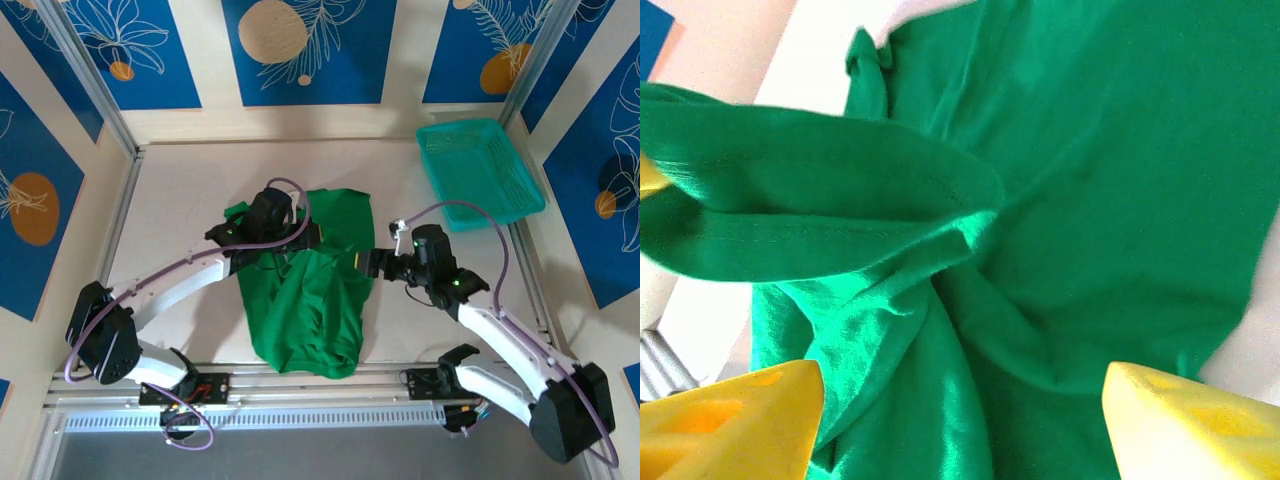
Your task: Fold the inside-out t-shirt
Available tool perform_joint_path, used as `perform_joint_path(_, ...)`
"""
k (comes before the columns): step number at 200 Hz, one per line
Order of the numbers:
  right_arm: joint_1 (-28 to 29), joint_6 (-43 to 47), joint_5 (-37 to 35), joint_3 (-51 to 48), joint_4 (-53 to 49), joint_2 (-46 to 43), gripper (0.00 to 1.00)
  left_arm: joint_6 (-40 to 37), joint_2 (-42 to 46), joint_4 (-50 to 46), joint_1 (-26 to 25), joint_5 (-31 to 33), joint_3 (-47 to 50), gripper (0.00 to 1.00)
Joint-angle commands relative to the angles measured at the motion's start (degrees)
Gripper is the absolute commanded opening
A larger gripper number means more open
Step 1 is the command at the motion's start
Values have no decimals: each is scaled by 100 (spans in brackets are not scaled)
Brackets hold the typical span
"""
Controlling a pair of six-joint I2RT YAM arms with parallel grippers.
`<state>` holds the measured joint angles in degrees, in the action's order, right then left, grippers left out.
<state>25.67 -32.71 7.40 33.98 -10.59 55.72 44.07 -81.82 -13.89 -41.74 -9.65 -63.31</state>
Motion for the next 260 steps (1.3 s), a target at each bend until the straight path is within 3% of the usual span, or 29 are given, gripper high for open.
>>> perform_joint_path(1,-27,-687,779,391,-12,497,74,105,127,59,47,-287,-56,0)
perform_joint_path(24,-12,-740,772,639,163,1017,74,119,174,132,40,-344,57,0)
perform_joint_path(45,-14,-548,445,646,565,1373,58,85,184,68,43,-331,35,0)
perform_joint_path(78,58,-279,328,935,652,1770,54,91,262,119,43,-318,73,0)
perform_joint_path(115,96,-78,479,936,858,1692,39,108,313,138,48,-344,53,0)
perform_joint_path(125,105,134,534,867,941,1625,44,101,316,170,51,-349,60,0)
perform_joint_path(148,6,873,802,562,1178,1386,69,100,298,97,60,-462,3,0)
perform_joint_path(163,-273,1195,1135,392,1348,1286,73,129,324,157,58,-526,54,0)
perform_joint_path(190,-633,1309,2376,410,1697,1443,76,93,357,22,65,-643,3,0)
perform_joint_path(208,-560,1275,2583,636,1529,1708,71,66,456,-13,60,-607,74,0)
perform_joint_path(219,-503,1195,2619,624,1616,1790,62,43,507,-16,65,-535,117,0)
perform_joint_path(250,-448,1138,2113,458,1530,1688,52,133,691,0,82,-530,222,0)
perform_joint_path(260,-440,1186,2013,391,1499,1553,39,163,772,60,90,-451,315,0)
